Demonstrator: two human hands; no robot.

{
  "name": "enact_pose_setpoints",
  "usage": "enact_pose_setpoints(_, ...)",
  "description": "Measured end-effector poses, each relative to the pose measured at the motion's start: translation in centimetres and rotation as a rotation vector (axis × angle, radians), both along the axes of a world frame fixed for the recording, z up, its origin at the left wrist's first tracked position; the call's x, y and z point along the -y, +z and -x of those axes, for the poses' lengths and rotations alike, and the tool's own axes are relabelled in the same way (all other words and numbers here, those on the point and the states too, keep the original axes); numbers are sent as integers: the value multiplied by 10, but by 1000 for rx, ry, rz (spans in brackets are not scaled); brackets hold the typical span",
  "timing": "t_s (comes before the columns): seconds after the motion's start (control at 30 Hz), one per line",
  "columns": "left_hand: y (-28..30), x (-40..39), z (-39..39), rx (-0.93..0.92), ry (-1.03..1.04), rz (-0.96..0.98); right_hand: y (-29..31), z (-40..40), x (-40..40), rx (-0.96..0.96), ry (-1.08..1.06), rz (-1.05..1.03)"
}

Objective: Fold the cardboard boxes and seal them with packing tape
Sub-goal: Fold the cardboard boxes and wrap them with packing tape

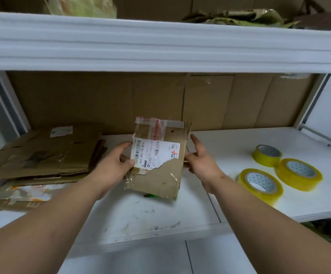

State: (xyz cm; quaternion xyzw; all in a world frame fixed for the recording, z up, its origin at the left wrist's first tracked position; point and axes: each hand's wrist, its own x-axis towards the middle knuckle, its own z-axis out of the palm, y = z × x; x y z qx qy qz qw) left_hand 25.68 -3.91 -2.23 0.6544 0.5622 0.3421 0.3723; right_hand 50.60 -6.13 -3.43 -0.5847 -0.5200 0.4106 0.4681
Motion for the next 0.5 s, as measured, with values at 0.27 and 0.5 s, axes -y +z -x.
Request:
enact_pose_setpoints(0.27,5,-11,-65,81,-105,100,18,-60,-5,16,160,21)
enact_pose_setpoints(0.5,2,-25,-147,105,-41,104,23,-150,-25,-156,192,92)
